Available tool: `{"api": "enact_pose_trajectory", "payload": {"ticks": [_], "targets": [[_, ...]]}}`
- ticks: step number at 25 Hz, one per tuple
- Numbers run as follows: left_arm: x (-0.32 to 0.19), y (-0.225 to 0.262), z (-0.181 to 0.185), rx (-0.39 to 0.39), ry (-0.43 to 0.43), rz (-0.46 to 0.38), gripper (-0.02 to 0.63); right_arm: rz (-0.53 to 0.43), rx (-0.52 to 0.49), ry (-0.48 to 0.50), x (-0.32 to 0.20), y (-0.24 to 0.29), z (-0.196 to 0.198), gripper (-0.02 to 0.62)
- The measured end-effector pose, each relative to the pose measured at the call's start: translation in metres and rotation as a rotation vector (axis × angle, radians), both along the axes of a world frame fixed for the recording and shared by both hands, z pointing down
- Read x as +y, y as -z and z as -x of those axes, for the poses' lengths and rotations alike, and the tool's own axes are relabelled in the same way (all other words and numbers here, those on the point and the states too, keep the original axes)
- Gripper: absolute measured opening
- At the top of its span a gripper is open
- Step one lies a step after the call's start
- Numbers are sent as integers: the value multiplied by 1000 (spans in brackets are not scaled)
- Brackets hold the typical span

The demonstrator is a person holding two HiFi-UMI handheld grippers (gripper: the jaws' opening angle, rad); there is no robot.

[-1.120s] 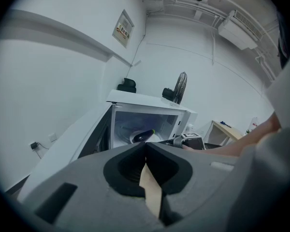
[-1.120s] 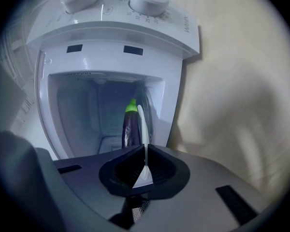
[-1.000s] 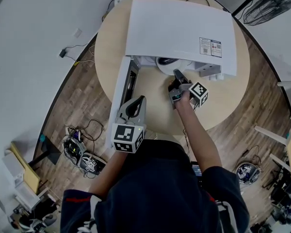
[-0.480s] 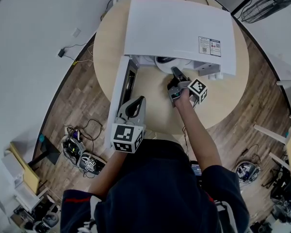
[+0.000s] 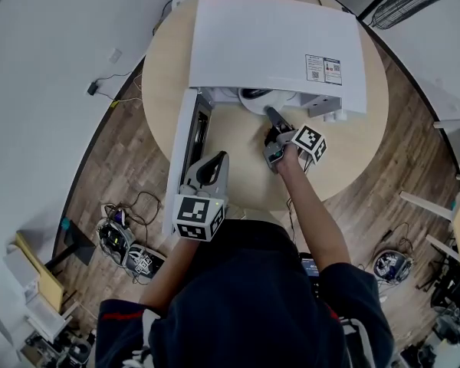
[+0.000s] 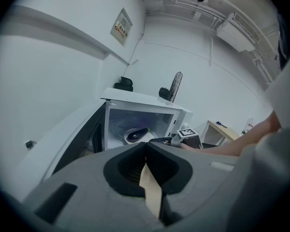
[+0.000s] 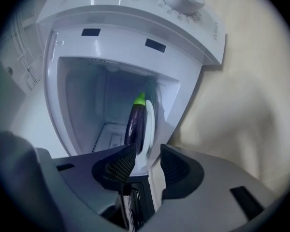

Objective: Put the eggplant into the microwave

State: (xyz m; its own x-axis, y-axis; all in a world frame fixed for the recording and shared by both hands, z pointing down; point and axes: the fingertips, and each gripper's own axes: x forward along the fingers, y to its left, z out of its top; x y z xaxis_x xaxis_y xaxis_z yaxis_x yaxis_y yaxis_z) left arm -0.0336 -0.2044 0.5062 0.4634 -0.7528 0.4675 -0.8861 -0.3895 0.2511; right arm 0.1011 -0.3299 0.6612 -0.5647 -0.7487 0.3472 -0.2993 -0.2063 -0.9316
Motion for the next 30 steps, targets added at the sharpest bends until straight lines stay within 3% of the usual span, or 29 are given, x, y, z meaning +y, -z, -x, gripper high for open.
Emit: {"api": "enact_pose_trajectory", "payload": {"ticks": [5, 8, 12, 17, 21, 25, 30], "targets": [[-1, 0, -8, 4, -20, -3, 17, -10, 40, 27, 14, 3, -6, 112], [-3, 0, -12, 3, -29, -4, 17, -43, 129, 65, 19, 7, -7, 84], [-3, 0, -14, 1, -35, -2, 17, -98, 313, 113, 24, 12, -10, 44], [-2, -1, -16, -1, -41, 0, 17, -202, 631, 274, 26, 16, 0, 14], [-1, -2, -15, -2, -39, 1, 17, -275, 798, 374, 25, 17, 11, 12], [-1, -3, -11, -3, -32, 4, 17, -306, 902, 434, 25, 13, 17, 11], [0, -4, -7, -7, -27, 8, 17, -323, 948, 468, 20, 11, 21, 11]]}}
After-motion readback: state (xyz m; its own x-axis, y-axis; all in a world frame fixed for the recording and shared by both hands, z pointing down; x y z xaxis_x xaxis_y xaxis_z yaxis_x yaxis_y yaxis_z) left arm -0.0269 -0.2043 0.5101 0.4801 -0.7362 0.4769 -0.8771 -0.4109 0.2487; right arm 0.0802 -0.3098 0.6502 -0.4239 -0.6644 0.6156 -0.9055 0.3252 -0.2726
